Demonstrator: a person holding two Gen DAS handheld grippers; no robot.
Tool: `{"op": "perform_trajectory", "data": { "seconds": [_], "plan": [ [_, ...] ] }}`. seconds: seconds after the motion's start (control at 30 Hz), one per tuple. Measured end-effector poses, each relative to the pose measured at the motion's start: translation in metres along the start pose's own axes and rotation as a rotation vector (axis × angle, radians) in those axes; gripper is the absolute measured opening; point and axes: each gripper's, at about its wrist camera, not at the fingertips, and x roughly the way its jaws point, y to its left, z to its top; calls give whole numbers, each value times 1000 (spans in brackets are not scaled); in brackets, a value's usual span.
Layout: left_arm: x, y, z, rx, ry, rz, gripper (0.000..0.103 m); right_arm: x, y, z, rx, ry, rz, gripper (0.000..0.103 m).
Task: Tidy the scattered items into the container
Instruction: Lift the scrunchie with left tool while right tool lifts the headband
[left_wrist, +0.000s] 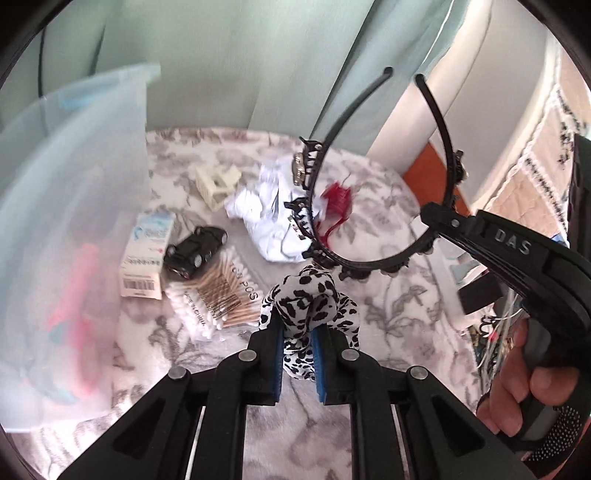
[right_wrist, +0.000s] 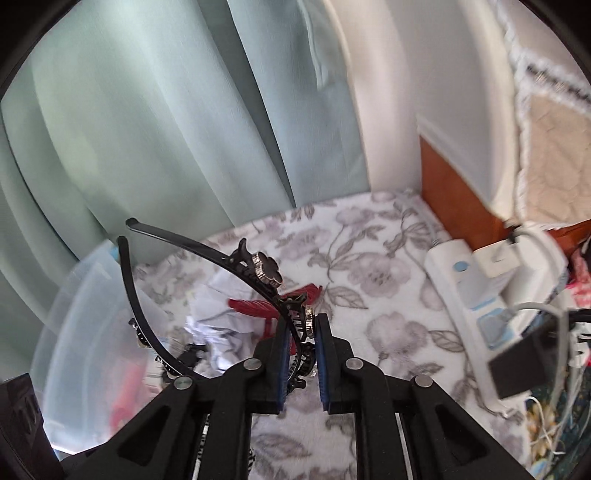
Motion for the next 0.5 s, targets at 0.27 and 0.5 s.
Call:
{"op": "perform_trajectory", "data": {
  "seconds": [0.27, 0.5],
  "plan": [
    [-64, -10, -1, 12, -124, 2, 14, -74, 20, 5, 20, -127, 14, 14],
    [-117, -5, -2, 17, -229, 7, 14, -125, 39, 1, 7, -224, 28, 14]
  ]
}}
